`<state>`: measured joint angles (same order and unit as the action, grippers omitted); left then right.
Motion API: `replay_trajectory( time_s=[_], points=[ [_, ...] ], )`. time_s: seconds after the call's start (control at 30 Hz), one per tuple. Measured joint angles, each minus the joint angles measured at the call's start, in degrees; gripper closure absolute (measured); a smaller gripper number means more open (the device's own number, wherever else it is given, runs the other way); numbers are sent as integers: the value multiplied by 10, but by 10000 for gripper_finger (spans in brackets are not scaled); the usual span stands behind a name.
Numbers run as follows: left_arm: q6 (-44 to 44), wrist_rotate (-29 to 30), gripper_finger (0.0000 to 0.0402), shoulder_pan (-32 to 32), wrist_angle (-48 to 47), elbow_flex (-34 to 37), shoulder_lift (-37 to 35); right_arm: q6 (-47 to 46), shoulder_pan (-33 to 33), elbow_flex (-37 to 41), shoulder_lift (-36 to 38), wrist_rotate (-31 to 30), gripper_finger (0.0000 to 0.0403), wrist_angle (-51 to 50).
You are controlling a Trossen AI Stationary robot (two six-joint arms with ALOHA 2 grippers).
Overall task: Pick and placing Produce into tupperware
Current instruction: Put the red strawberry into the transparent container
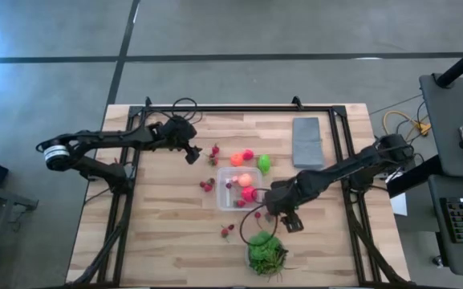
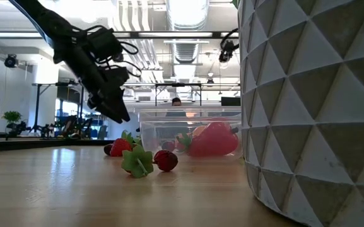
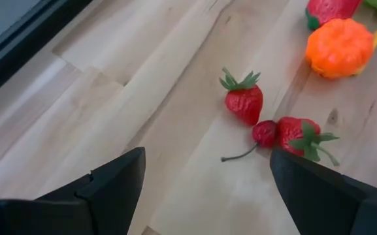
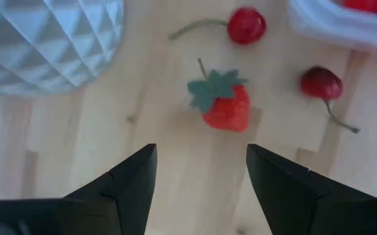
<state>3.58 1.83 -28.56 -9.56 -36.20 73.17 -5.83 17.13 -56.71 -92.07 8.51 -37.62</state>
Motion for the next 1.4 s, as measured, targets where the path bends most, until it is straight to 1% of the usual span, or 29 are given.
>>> replay_trajectory(
  time_s=[0.1,0.27,0.47,0.63,0.8,0.97,1.13,1.3,1.4],
  points=[
    [0,0,88,0,5,-3,7,-4,4,3,-6,-3,174,7],
    [0,0,88,0,11,-3,9,-21,4,1,-40,-36,174,19],
    [1,0,88,0,12,-3,9,-65,5,-8,-64,-36,172,21],
    [1,-1,88,0,15,-3,9,-72,5,-10,-64,-40,151,27],
    [2,-1,88,0,20,-4,8,-72,5,3,-64,-50,125,55],
    [3,-1,88,0,19,-4,8,-72,5,20,-64,-67,118,95],
    [5,-1,88,0,16,-4,8,-71,5,22,-64,-67,130,98],
    [5,-1,88,0,16,-4,8,-70,5,26,-64,-66,160,105],
    [5,-1,88,0,16,-4,8,-70,5,31,-64,-49,181,124]
  ],
)
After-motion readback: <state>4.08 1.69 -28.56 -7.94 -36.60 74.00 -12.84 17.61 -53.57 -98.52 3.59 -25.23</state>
